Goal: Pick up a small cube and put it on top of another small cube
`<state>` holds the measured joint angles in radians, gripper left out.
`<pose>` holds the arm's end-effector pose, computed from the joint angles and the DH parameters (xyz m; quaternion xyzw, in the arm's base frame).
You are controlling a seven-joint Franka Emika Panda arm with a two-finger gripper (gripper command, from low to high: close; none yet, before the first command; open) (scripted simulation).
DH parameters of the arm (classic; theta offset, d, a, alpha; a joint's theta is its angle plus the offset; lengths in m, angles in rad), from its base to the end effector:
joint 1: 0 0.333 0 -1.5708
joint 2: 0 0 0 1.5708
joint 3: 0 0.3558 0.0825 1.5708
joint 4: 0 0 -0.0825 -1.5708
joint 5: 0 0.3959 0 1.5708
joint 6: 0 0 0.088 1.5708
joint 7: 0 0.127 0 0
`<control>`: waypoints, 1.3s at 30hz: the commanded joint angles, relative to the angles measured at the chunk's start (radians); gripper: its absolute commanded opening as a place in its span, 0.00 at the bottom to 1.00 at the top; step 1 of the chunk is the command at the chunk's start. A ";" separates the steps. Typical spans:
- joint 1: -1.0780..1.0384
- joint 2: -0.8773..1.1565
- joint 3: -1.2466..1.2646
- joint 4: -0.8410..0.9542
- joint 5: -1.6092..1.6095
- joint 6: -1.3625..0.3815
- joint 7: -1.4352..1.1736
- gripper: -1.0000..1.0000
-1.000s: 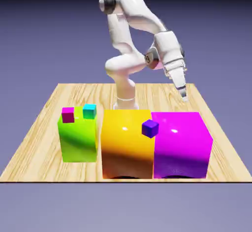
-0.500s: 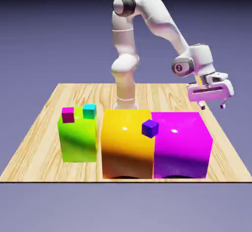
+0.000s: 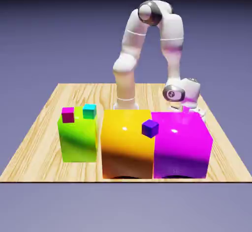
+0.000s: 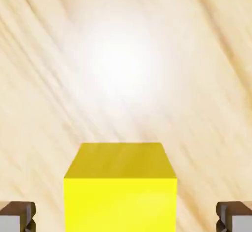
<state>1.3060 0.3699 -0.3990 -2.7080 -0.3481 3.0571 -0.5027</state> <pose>0.2408 0.3188 0.1249 0.6265 0.7748 0.0089 0.0845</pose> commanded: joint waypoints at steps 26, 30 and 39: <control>-0.206 -0.269 0.139 0.480 0.203 -0.754 0.022 0.00; -0.349 -0.359 0.054 0.516 0.159 -0.853 -0.151 0.00; -0.578 -0.476 -0.073 0.560 0.103 -0.974 -0.416 0.00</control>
<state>0.7273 -0.1057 -0.4723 -2.1481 -0.2452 2.0824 -0.9181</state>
